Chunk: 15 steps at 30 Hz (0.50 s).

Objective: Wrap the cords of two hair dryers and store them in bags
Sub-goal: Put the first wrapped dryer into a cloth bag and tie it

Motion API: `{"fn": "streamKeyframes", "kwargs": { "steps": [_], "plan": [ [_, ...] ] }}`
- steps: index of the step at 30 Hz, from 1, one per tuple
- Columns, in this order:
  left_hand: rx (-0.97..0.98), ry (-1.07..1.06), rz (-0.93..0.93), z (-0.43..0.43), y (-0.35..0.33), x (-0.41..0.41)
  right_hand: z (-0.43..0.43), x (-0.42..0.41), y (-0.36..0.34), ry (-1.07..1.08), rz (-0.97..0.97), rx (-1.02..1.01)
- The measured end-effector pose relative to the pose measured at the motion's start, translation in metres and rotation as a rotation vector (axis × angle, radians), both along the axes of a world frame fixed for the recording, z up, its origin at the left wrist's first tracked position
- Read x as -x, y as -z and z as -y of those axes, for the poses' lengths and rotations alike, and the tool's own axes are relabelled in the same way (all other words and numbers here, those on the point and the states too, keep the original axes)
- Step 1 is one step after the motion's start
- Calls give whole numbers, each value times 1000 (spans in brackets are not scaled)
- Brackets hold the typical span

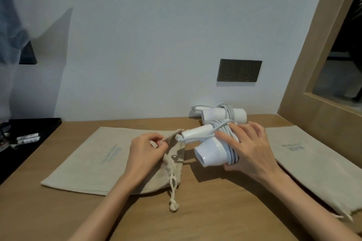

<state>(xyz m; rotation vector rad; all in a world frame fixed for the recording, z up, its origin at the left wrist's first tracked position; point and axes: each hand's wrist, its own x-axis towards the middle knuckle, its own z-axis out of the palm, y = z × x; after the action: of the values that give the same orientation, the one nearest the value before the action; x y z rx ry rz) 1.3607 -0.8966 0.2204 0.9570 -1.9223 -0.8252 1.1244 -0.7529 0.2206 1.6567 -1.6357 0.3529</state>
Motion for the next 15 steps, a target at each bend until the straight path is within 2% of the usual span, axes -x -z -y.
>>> {"fn": "streamKeyframes", "kwargs": {
  "steps": [4,8,15],
  "plan": [
    [-52,-27,-169,-4,-9,-4,-2,-8,1,-9,-82,-67],
    [-148,68,-244,-9,-14,-4,4,-22,-4,12,-90,-119],
    [-17,64,-255,-16,-21,-7,30,-60,-12,60,-14,-137]
  ]
}}
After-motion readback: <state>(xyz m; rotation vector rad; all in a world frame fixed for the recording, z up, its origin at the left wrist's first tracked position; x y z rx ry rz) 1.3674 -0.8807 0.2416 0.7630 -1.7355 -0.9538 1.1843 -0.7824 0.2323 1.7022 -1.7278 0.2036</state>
